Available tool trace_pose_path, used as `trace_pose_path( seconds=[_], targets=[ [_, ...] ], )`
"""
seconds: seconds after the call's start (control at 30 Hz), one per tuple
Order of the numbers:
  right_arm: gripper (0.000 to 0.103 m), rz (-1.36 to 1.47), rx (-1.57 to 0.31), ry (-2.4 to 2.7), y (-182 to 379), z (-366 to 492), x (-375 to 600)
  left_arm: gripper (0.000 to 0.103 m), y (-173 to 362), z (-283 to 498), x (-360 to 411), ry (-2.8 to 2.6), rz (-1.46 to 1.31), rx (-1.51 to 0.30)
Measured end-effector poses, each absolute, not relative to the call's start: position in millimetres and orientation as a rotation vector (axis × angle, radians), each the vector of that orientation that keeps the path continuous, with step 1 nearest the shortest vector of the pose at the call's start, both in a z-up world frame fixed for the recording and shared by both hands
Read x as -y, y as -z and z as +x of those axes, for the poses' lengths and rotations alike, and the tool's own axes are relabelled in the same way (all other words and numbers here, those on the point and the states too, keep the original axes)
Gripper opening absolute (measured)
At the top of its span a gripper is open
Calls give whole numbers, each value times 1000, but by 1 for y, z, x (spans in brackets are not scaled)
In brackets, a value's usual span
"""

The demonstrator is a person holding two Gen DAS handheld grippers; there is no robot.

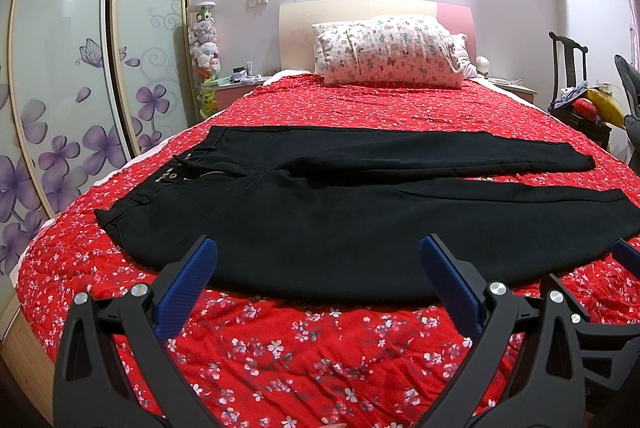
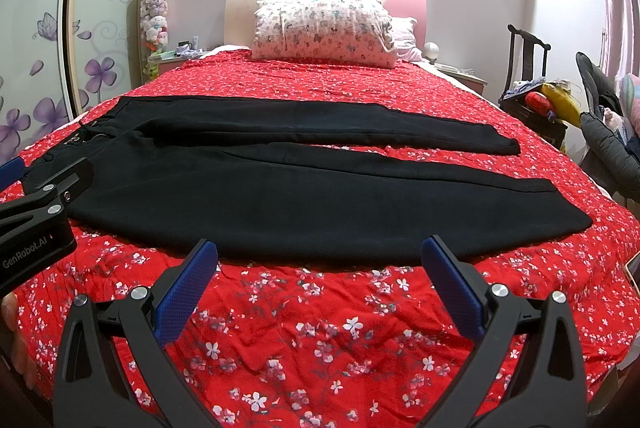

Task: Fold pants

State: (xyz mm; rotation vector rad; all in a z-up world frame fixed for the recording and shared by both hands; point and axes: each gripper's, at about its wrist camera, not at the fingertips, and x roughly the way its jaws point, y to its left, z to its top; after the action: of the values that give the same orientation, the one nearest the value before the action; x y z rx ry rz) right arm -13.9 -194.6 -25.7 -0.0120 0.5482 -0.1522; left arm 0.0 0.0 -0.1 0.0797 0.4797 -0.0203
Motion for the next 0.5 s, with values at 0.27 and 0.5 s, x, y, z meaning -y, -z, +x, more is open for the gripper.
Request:
trace_pose_path(
  seconds=[0.27, 0.5],
  targets=[
    [102, -11, -548, 152, 25, -14, 195, 101, 0, 0, 0, 20, 80, -479],
    [102, 32, -515, 168, 21, -14, 211, 101, -3, -2, 2, 21, 76, -476]
  ],
)
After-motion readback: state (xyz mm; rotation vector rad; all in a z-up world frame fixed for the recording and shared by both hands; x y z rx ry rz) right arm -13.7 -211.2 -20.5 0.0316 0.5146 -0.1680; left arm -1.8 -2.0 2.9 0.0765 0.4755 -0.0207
